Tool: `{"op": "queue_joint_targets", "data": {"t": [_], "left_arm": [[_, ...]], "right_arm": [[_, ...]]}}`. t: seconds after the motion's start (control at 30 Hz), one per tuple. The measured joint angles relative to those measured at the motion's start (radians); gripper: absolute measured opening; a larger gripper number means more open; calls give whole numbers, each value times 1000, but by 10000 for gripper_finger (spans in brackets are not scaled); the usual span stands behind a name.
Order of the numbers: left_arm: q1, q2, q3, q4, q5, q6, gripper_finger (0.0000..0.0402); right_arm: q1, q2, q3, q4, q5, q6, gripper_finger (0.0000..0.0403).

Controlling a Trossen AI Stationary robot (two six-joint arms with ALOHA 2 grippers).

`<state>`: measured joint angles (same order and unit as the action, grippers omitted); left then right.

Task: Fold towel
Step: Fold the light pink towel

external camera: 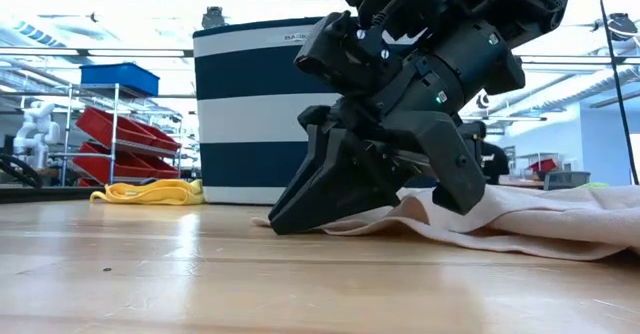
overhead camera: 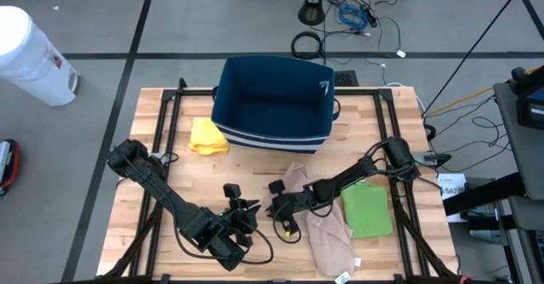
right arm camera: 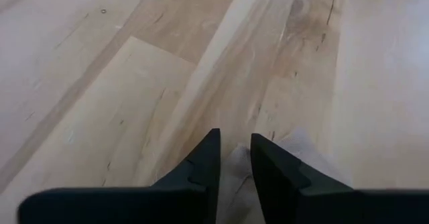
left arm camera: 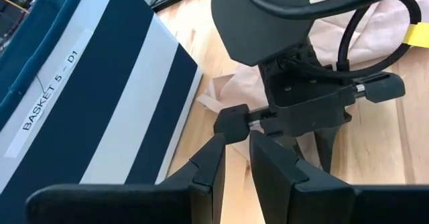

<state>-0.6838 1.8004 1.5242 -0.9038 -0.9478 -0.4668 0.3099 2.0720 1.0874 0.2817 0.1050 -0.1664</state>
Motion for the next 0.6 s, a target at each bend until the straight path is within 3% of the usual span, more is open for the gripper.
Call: {"op": "queue_joint_targets", "data": {"t": [0.2,0.43,0.6], "left_arm": [[0,0,0,0,8,-7,76],[0,0,0,0,14,-18,76],[0,0,0,0,14,-19,76]], "right_arm": [[7,0,0,-1,13,-49,6],[32,-55,-3,-19,103,-108,1],[29,-119,-2,-41,113,-133,0]]}}
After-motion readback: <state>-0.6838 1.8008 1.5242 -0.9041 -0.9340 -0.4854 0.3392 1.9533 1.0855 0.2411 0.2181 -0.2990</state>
